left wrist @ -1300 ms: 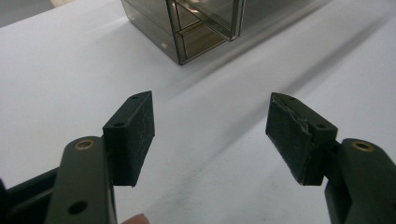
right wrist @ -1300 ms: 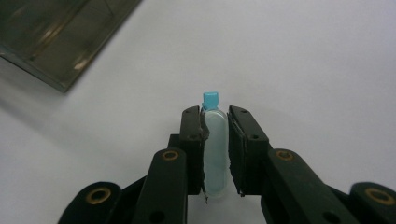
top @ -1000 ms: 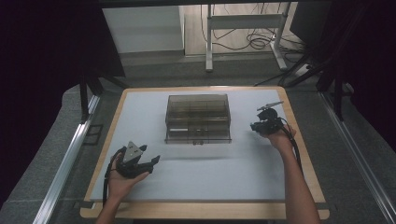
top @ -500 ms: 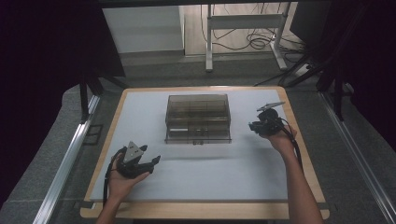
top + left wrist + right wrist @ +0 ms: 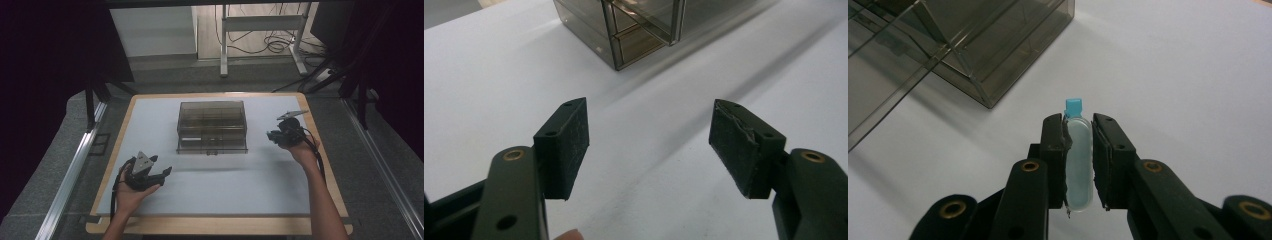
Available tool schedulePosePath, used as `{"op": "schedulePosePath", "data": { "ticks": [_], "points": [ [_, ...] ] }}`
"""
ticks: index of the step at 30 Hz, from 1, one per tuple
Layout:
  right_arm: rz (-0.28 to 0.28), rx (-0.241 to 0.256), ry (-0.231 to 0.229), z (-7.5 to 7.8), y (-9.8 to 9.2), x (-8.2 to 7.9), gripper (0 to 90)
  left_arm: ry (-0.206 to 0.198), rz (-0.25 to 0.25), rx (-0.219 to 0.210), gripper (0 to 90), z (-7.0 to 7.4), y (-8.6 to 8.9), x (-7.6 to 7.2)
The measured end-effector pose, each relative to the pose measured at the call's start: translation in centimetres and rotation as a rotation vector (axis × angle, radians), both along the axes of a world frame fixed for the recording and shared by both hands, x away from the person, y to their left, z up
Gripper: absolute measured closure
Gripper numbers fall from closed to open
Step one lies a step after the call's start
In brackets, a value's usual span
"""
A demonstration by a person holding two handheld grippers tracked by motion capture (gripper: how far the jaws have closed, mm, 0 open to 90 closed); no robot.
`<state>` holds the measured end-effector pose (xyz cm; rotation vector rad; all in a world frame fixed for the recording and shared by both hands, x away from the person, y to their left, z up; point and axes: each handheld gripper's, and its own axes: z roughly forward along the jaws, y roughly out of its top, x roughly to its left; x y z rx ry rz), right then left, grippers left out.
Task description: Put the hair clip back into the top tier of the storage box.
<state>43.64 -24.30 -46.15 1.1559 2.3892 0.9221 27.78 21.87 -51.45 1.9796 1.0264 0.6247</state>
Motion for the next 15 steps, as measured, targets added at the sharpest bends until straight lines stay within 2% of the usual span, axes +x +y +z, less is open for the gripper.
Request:
{"op": "schedulePosePath", "data": {
  "ticks": [15],
  "points": [
    [0.04, 0.017, -0.022, 0.91, 0.56, -0.6, 75.1, 0.003, -0.006, 0.004, 33.0, -0.11, -0.19, 0.06]
  ]
}}
